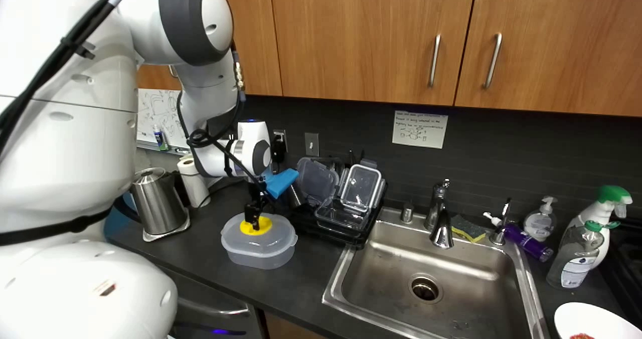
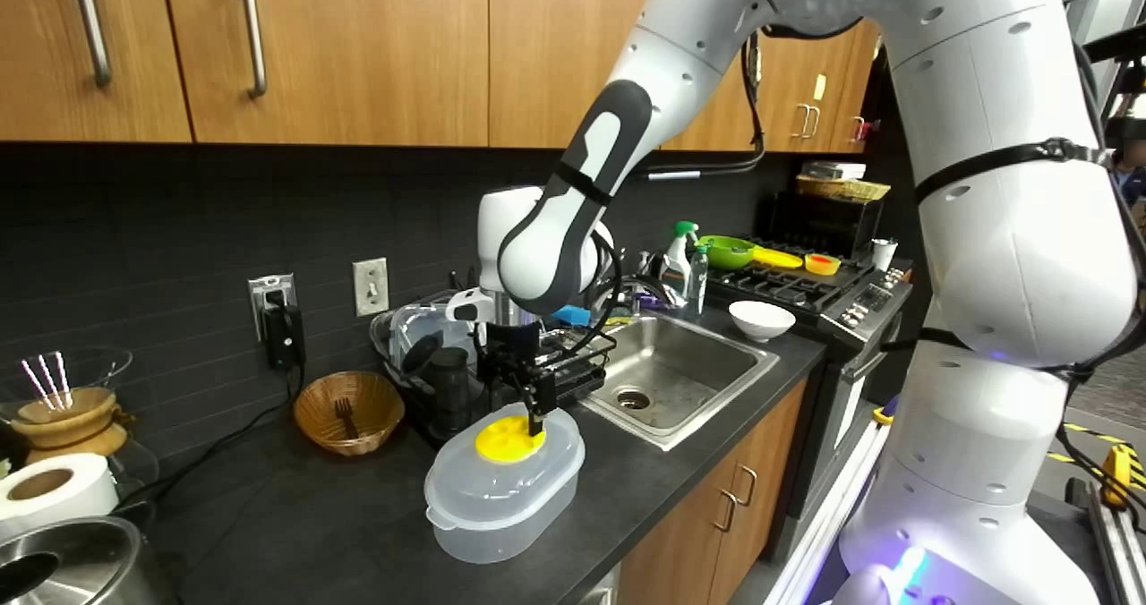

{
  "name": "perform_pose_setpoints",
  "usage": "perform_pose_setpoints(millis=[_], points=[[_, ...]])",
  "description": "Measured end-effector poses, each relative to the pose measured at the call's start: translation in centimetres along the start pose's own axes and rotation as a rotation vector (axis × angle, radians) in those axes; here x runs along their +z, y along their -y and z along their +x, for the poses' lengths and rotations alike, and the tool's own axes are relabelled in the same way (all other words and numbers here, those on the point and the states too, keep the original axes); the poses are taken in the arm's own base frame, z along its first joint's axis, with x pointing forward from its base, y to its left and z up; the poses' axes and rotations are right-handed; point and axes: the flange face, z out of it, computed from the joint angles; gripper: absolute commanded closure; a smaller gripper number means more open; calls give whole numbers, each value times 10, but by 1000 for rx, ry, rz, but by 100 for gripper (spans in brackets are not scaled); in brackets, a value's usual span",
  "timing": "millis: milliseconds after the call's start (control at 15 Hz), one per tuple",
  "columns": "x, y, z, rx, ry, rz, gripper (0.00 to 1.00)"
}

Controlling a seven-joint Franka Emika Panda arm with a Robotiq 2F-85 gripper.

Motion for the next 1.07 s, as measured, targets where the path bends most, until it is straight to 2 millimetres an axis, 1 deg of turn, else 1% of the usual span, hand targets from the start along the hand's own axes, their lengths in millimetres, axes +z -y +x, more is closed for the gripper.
perform_pose_setpoints(millis=[400,1067], points=[[-1,14,-2,-7,26,61,0],[0,18,-3,-27,25,74,0]])
